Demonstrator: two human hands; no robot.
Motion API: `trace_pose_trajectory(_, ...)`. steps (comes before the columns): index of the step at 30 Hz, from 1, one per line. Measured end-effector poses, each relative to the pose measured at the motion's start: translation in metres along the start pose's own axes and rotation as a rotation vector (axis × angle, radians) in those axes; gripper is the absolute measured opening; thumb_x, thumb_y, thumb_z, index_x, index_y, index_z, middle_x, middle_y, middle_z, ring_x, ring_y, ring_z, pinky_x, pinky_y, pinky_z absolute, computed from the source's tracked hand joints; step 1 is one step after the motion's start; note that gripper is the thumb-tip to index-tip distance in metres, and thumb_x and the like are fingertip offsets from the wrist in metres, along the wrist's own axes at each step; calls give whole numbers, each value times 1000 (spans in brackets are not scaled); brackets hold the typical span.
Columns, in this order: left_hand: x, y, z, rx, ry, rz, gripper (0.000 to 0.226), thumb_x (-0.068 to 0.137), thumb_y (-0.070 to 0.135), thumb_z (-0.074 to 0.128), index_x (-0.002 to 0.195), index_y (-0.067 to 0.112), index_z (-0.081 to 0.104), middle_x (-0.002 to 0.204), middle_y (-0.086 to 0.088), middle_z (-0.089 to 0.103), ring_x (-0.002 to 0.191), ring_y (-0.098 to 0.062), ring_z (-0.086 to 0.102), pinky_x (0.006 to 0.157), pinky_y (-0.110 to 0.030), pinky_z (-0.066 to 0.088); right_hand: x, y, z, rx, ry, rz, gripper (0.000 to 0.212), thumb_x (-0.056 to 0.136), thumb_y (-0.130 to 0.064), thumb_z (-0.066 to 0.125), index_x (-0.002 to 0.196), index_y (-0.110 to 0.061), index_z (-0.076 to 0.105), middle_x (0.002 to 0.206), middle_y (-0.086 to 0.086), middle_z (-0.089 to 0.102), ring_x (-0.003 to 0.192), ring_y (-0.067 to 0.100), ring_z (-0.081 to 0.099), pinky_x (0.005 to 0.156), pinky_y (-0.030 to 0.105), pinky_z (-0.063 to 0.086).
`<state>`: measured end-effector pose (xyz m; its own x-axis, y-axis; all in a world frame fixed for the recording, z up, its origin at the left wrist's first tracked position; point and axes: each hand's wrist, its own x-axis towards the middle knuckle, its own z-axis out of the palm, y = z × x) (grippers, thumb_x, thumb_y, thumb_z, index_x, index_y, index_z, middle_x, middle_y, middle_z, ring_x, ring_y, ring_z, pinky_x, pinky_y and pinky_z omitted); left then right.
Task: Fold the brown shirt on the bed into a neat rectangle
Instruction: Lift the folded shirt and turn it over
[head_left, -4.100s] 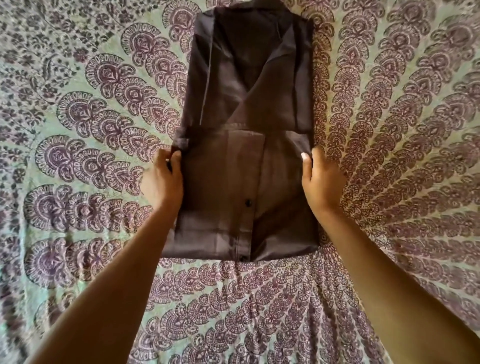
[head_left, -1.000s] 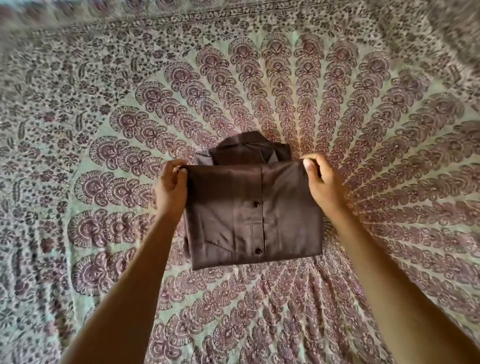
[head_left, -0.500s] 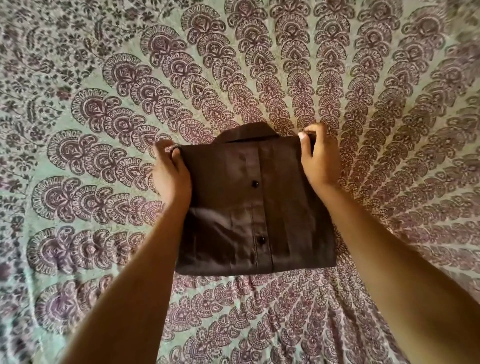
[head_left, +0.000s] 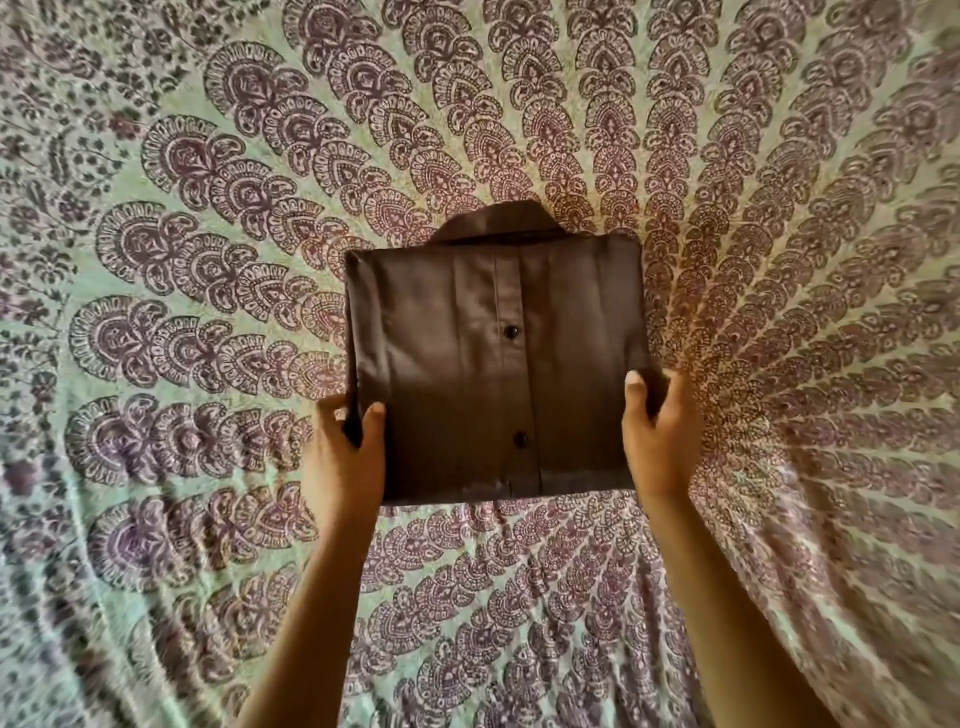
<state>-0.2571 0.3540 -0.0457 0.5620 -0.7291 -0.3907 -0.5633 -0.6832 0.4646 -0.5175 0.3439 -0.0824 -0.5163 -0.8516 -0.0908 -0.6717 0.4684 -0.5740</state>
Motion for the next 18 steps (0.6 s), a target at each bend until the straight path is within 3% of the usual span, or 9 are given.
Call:
trace_pose_trajectory(4, -16, -10, 2, -50, 46, 89, 26, 95, 18, 50, 117, 7, 55, 101, -14, 68, 84, -31, 64, 69, -30, 42, -22, 11, -6, -8, 4, -103, 53, 91, -51, 37, 86, -1, 57, 68, 14, 63, 56, 30, 58, 47, 29, 35)
trace_pose_trajectory(7, -21, -9, 6, -186, 96, 110, 29, 98, 10, 42, 127, 10, 47, 85, -8, 61, 59, -16, 55, 52, -24, 38, -24, 7, -6, -78, 56, -224, 39, 93, -35, 48, 89, 2, 57, 63, 14, 61, 49, 28, 56, 46, 23, 28)
trace_pose_trajectory(9, -20, -15, 12, -200, 106, 113, 29, 100, 13, 35, 128, 12, 40, 76, -12, 57, 49, -19, 49, 46, -25, 39, -24, 8, -4, -127, 61, -252, 32, 91, -30, 52, 91, 1, 56, 60, 14, 61, 46, 28, 56, 45, 21, 26)
trace_pose_trajectory(12, -18, -22, 20, -164, 160, 128, 26, 97, 26, 26, 122, 22, 33, 73, -18, 57, 49, -28, 49, 44, -38, 45, -26, 11, 1, -149, 86, -189, 43, 96, -41, 40, 89, -3, 58, 59, 12, 62, 45, 29, 57, 43, 22, 25)
trace_pose_trajectory(15, -25, -15, 20, -197, 248, 116, 23, 100, 15, 32, 121, 7, 40, 59, -5, 49, 43, -18, 40, 41, -25, 28, -25, 14, -3, -111, 154, -181, 40, 96, -35, 41, 77, -5, 58, 51, 10, 57, 37, 26, 50, 43, 22, 20)
trace_pose_trajectory(18, -22, -21, 20, -150, 191, 95, 20, 100, 14, 34, 120, 11, 40, 68, -13, 59, 51, -25, 51, 47, -37, 44, -24, 22, -5, -96, 154, -229, 36, 94, -31, 47, 71, -5, 58, 47, 10, 54, 36, 25, 47, 44, 21, 19)
